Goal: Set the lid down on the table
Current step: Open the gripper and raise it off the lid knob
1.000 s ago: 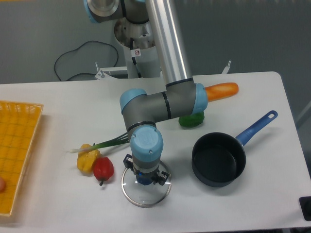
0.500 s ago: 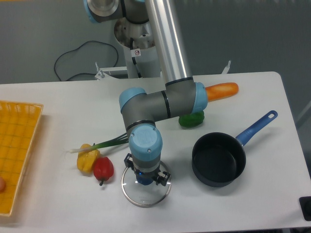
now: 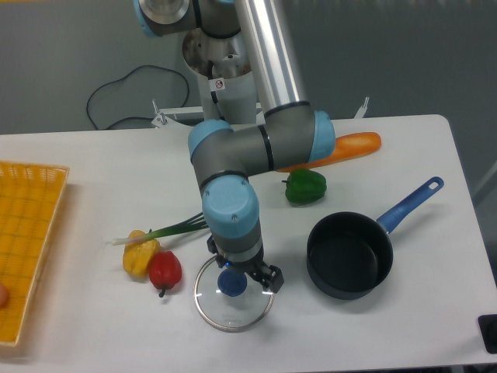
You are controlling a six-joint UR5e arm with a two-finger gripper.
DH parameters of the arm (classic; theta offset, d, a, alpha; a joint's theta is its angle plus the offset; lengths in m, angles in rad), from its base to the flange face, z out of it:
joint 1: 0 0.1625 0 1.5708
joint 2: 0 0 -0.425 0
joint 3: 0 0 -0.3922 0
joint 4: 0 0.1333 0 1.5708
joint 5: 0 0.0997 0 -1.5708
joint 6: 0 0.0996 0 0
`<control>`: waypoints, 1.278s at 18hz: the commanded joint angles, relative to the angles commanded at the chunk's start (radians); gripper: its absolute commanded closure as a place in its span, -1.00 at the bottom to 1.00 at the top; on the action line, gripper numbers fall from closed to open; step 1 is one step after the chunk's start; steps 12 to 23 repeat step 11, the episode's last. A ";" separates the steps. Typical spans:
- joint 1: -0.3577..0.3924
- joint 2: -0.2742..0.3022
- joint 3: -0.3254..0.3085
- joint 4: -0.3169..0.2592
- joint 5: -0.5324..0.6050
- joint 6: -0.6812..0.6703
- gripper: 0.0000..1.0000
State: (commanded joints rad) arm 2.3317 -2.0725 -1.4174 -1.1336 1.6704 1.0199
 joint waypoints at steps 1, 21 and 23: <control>0.000 0.006 -0.002 -0.008 0.002 0.014 -1.00; 0.040 0.074 -0.009 -0.135 0.014 0.167 -1.00; 0.040 0.074 -0.009 -0.135 0.014 0.167 -1.00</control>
